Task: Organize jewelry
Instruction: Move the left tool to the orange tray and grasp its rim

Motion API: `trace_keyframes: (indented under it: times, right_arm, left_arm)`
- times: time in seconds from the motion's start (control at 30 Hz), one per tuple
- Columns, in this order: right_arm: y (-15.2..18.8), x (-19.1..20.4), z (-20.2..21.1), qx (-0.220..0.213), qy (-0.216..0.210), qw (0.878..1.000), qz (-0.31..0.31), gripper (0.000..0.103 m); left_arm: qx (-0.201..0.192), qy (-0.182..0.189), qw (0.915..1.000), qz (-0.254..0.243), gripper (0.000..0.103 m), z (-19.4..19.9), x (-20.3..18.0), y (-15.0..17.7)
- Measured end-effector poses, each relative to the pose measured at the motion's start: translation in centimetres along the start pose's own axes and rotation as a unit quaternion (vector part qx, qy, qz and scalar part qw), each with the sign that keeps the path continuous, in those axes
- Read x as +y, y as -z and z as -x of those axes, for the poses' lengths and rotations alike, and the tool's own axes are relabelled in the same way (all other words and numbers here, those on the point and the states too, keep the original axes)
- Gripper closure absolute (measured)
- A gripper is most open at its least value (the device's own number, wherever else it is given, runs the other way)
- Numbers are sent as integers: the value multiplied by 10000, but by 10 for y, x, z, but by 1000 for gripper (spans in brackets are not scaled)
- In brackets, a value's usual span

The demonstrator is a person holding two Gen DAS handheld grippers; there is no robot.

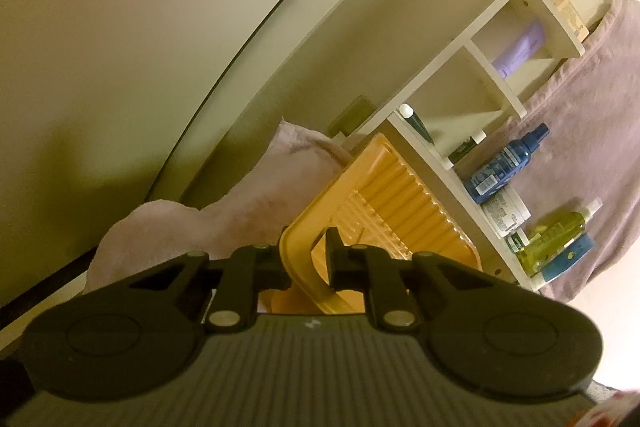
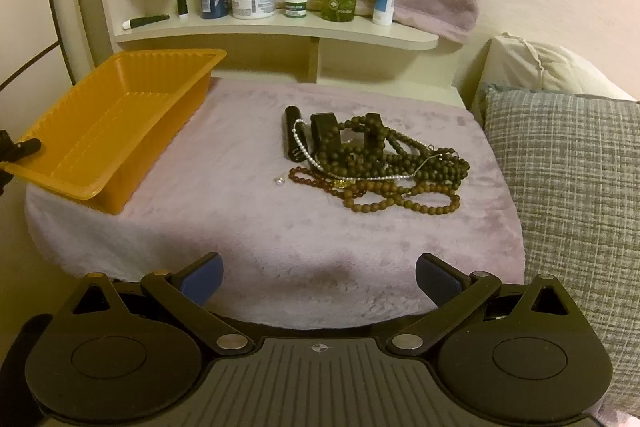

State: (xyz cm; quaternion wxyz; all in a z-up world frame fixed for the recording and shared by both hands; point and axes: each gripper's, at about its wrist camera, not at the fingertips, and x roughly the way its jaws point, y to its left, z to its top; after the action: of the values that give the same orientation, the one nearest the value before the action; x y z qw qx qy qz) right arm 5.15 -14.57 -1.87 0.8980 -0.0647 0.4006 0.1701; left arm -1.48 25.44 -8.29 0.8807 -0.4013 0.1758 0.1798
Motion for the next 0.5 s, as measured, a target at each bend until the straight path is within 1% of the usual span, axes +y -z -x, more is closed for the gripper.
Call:
trace_keyframes:
  times: [0.17, 0.23, 0.37, 0.5]
  right_arm:
    - [2, -3, -1, 12, -28, 10000, -78, 1]
    - [2, -5, -1, 11, -29, 9999, -129, 1]
    - [3, -7, -1, 1, -37, 9998, -194, 1]
    - [5, -9, -3, 21, -50, 9997, -244, 1]
  left_arm:
    - [44, -40, 10000, -38, 89, -5, -3, -3]
    - [141, -29, 9998, 112, 89, -8, -1, -5]
    - [207, 34, 9986, 483, 88, -12, 5, -7]
    - [211, 34, 9986, 480, 88, -14, 4, -9]
